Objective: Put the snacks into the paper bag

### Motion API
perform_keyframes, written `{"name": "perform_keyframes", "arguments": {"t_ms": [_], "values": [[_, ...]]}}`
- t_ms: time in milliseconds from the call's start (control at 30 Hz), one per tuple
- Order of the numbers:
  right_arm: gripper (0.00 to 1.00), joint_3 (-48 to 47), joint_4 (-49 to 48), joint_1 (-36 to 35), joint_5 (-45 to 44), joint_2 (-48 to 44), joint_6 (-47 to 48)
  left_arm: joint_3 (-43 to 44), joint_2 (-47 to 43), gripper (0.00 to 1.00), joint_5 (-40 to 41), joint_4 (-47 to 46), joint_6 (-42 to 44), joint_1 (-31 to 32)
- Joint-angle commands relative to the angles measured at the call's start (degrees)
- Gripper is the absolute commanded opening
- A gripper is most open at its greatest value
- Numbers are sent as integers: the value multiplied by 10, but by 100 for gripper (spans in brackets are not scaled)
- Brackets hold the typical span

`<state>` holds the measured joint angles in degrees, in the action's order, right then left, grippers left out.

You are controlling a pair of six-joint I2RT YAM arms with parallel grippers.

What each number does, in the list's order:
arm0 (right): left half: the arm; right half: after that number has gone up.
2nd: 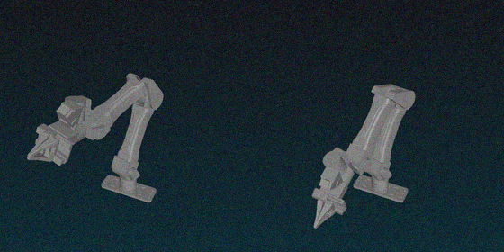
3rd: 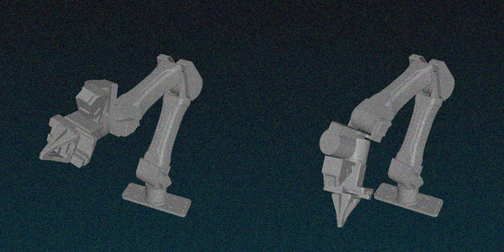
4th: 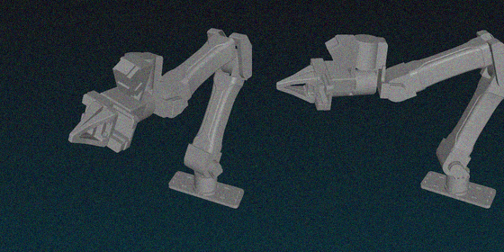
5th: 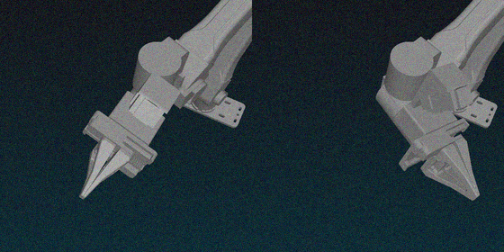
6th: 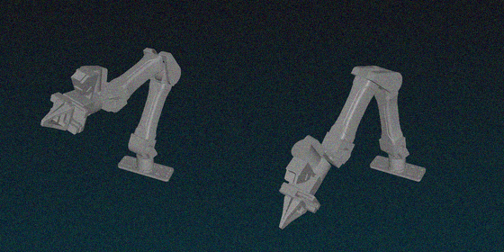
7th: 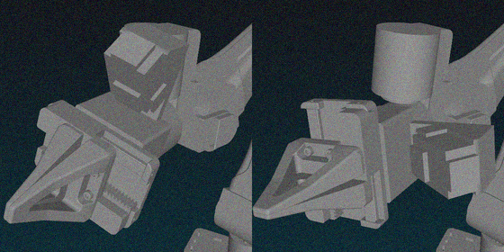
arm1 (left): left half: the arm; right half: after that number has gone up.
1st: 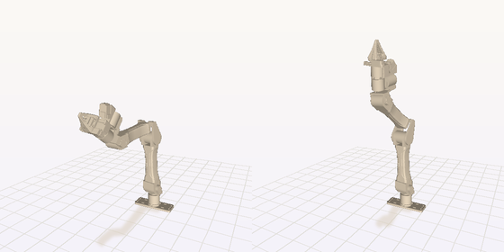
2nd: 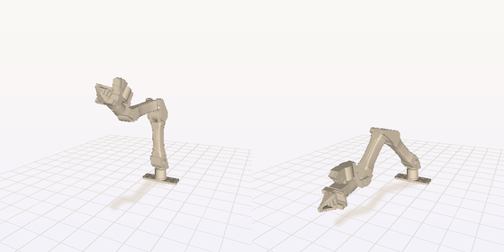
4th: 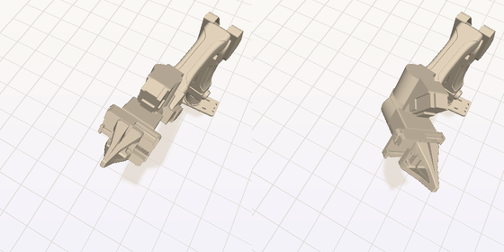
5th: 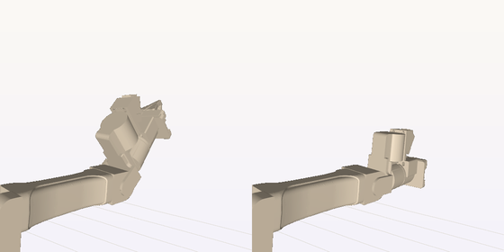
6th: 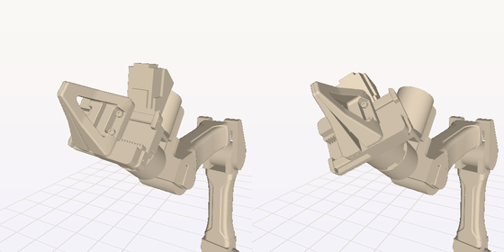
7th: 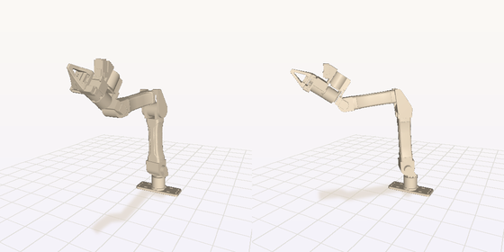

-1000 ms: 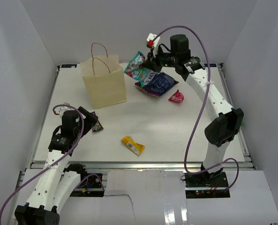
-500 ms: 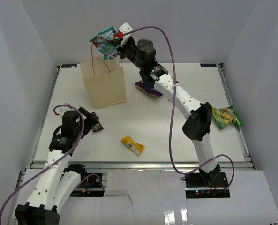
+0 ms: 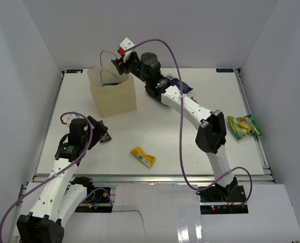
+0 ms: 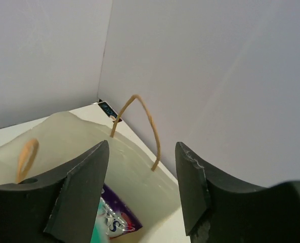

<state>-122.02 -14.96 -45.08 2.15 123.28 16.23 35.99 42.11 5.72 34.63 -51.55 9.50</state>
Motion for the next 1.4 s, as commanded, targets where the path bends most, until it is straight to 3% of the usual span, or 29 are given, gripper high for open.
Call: {"name": "perform_keyframes", "arguments": {"t_ms": [0, 233, 333, 400, 467, 533, 667, 867, 967, 1000, 1100, 1233, 1367], "values": [[62, -4, -51, 0, 13, -20, 26, 2, 18, 87, -8, -18, 0, -1], [65, 13, -15, 27, 27, -66, 30, 1, 88, 84, -8, -47, 9, -2], [69, 37, 94, 64, 153, -106, 75, 21, 143, 84, 16, -53, 28, -1], [90, 73, 197, 88, 277, -134, 96, 36, 196, 83, 32, -53, 38, -2], [98, 144, 259, 118, 338, -172, 121, 62, 260, 79, 58, -53, 53, -1], [98, 211, 327, 146, 362, -215, 137, 94, 306, 78, 75, -51, 63, -1], [94, 438, 343, 193, 383, -294, 166, 148, 403, 77, 131, -43, 95, -2], [90, 570, 338, 263, 396, -371, 140, 181, 493, 75, 170, -50, 136, -2], [88, 591, 337, 285, 408, -383, 128, 181, 518, 64, 164, -60, 142, -1], [88, 593, 337, 290, 411, -385, 124, 181, 520, 52, 161, -59, 139, -2], [86, 592, 337, 295, 420, -387, 121, 172, 519, 35, 154, -61, 126, -2], [85, 584, 339, 297, 431, -387, 116, 150, 477, 23, 150, -42, 109, -2], [85, 573, 343, 303, 439, -389, 116, 124, 360, 18, 154, -9, 97, -1]]}}
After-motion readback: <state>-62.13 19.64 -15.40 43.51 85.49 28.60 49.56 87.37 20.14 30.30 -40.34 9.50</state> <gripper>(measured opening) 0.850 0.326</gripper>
